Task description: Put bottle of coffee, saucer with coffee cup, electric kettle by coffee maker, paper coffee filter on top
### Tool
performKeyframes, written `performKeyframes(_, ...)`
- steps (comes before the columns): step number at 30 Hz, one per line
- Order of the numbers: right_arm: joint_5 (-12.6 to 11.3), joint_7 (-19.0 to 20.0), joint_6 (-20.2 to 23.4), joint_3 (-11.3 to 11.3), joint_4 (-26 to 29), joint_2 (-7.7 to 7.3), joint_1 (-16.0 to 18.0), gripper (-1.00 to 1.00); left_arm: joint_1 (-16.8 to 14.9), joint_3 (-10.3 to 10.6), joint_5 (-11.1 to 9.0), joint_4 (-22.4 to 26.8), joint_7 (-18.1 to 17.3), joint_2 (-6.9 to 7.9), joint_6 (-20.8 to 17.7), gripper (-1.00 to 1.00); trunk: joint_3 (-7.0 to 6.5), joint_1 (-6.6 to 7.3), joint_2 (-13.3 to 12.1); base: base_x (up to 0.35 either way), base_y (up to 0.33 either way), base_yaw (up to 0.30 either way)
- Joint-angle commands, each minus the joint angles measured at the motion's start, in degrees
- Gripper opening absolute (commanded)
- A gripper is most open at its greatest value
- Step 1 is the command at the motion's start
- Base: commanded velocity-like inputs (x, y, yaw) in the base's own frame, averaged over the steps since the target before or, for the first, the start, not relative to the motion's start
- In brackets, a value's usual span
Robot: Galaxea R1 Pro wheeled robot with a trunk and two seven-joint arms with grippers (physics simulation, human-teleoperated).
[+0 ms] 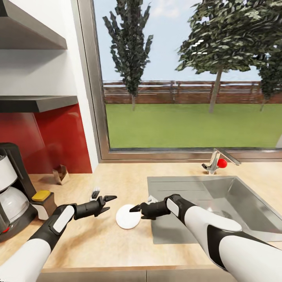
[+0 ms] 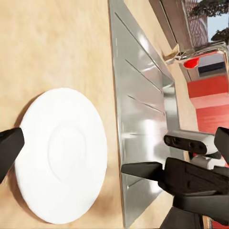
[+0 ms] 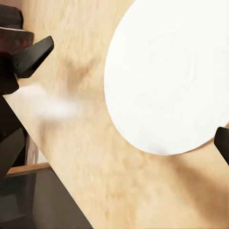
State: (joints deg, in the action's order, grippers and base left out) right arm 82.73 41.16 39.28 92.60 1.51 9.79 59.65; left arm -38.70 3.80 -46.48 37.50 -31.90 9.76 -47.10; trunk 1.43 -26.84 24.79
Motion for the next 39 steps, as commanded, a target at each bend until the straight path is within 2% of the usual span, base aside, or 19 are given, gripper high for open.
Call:
performKeyframes(1, 0.57, 0.32, 0.26, 0.47, 0.16, 0.07, 0.00, 1.00, -0.06, 0.32, -0.18, -0.35, -0.10, 0.06, 0.51, 1.00, 0.13, -0.04, 0.14, 0.000, 0.000, 0.000)
performKeyframes(3, 0.58, 0.32, 0.26, 0.47, 0.16, 0.12, -0.16, 1.00, -0.06, 1.39, -0.19, -1.55, -0.10, 0.04, 2.91, 1.00, 0.13, -0.04, 0.14, 0.000, 0.000, 0.000)
performKeyframes(5, 0.59, 0.32, 0.27, 0.47, 0.16, 0.20, -0.30, 1.00, -0.06, 3.09, -0.25, -2.94, -0.10, -0.14, 4.13, 1.00, 0.13, -0.04, 0.14, 0.000, 0.000, 0.000)
performKeyframes(6, 0.59, 0.32, 0.27, 0.47, 0.16, 0.20, -0.31, 1.00, -0.06, 3.30, -0.23, -3.07, -0.10, -0.36, 4.23, 1.00, 0.13, -0.04, 0.14, 0.000, 0.000, 0.000)
performKeyframes(10, 0.59, 0.32, 0.27, 0.47, 0.15, 0.20, -0.32, 1.00, -0.06, 3.65, -0.20, -3.44, -0.09, -2.01, 4.42, 1.00, 0.13, -0.04, 0.14, 0.000, 0.000, 0.000)
performKeyframes(15, 0.59, 0.34, 0.27, 0.47, 0.12, 0.20, -0.33, 1.00, -0.06, 3.81, -0.16, -4.61, -0.09, -3.22, 4.58, 1.00, 0.13, -0.04, 0.14, 0.000, 0.000, 0.000)
performKeyframes(17, 0.59, 0.33, 0.27, 0.40, 0.09, 0.20, -0.35, 1.00, -0.06, 3.84, -0.19, -6.08, -0.09, -4.27, 4.69, 1.00, 0.13, -0.04, 0.14, 0.000, 0.000, 0.000)
performKeyframes(20, 0.59, 0.34, 0.27, 0.39, 0.08, 0.20, -0.39, 1.00, -0.06, 3.85, -0.19, -6.35, -0.09, -4.75, 4.71, 1.00, 0.13, -0.04, 0.14, 0.000, 0.000, 0.000)
performKeyframes(29, 0.59, 0.32, 0.27, 0.38, 0.07, 0.20, -0.42, 1.00, -0.06, 3.85, -0.20, -6.47, -0.03, -5.16, 4.66, 1.00, 0.13, -0.04, 0.14, 0.000, 0.000, 0.000)
performKeyframes(39, 0.59, 0.32, 0.27, 0.38, 0.07, 0.20, -0.88, 1.00, -0.06, 3.92, -0.19, -6.47, -0.01, -4.88, 4.65, 1.00, 0.13, -0.04, 0.14, 0.000, 0.000, 0.000)
